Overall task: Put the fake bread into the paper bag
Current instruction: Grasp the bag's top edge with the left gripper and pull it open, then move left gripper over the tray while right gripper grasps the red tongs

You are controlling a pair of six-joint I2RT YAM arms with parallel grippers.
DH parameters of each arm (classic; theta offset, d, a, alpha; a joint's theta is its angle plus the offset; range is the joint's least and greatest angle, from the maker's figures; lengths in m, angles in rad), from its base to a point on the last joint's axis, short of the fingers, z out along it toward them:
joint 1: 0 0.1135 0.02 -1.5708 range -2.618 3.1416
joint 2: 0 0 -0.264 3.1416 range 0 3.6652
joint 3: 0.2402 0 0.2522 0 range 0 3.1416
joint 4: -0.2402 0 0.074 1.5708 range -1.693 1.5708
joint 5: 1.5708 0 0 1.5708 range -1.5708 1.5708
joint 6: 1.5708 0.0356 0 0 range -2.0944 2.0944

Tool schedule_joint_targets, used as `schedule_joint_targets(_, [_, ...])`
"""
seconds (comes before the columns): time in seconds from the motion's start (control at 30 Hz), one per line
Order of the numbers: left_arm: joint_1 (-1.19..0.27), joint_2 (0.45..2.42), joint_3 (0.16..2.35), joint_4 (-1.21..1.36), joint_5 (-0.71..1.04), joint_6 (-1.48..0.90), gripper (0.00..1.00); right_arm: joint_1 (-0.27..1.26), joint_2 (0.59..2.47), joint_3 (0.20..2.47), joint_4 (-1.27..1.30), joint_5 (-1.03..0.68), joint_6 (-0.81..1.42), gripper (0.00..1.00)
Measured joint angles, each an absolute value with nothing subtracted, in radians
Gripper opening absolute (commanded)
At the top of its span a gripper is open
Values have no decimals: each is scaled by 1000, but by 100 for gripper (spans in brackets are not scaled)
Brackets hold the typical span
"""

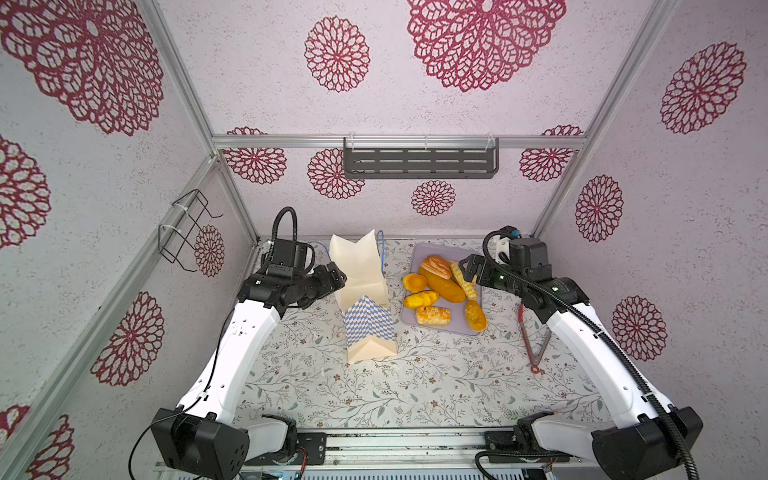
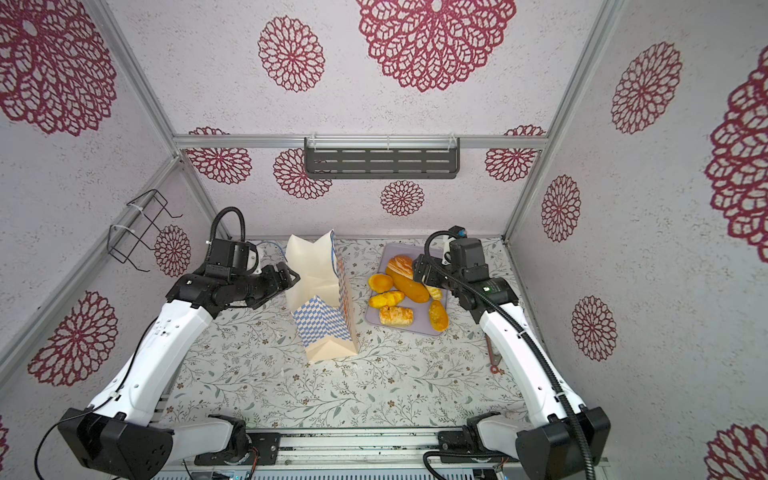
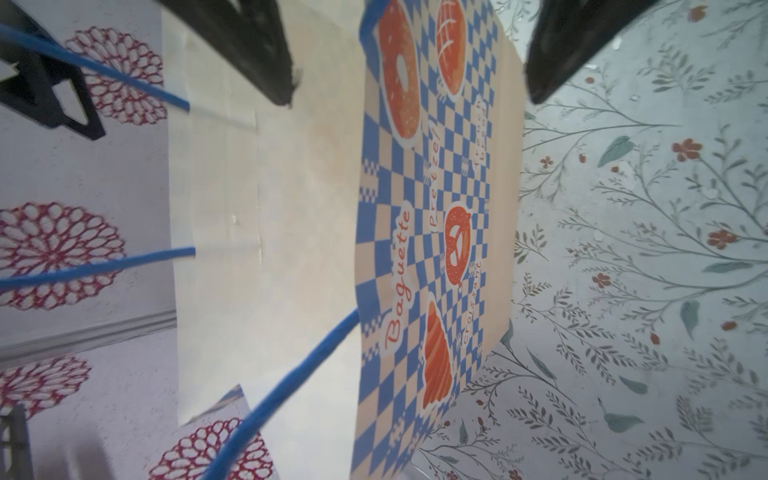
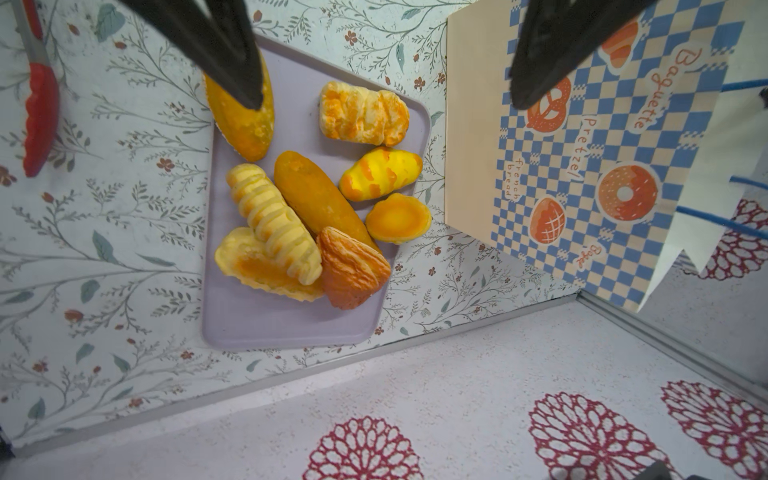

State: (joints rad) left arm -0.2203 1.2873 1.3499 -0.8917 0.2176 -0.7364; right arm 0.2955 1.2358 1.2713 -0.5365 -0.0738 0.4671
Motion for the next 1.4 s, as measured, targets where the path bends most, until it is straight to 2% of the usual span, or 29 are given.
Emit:
schedule_joint_targets(0.27, [-220,1248,1465,-976,200,-688,97,201,1223,1227,-560,-1,498,99])
schedule_joint_targets(0.53, [-220,1205,1652,-1104,124,-630,97,34,1211,1177,-613,7,501,95])
schedule_joint_targets(0.7, [-235,1141,1685,-1083,80,-612,97,-77,1208,1095,-643,-4,508,98])
schedule_joint_targets(0.77, [-295,1130,1678,-1050,46,-611,97,-142,1206,1056,-656,-8,510,99])
schedule_joint_targets(0.9, [-530,1163,1660,-966,-57,-597,98,-265,1198,985,-668,-12,508,99])
schedule_joint_targets(1.07, [-749,1288,1589,-781,-130,-587,97,-332,1198,885,-668,-17,506,98])
schedule_joint_targets(1.23, [-822,1407,1555,-655,-105,-587,97,-333,1227,815,-639,-31,498,96])
schedule_joint_targets(1.4, [-831,1422,1555,-580,-77,-587,97,-333,1317,790,-582,-39,488,95])
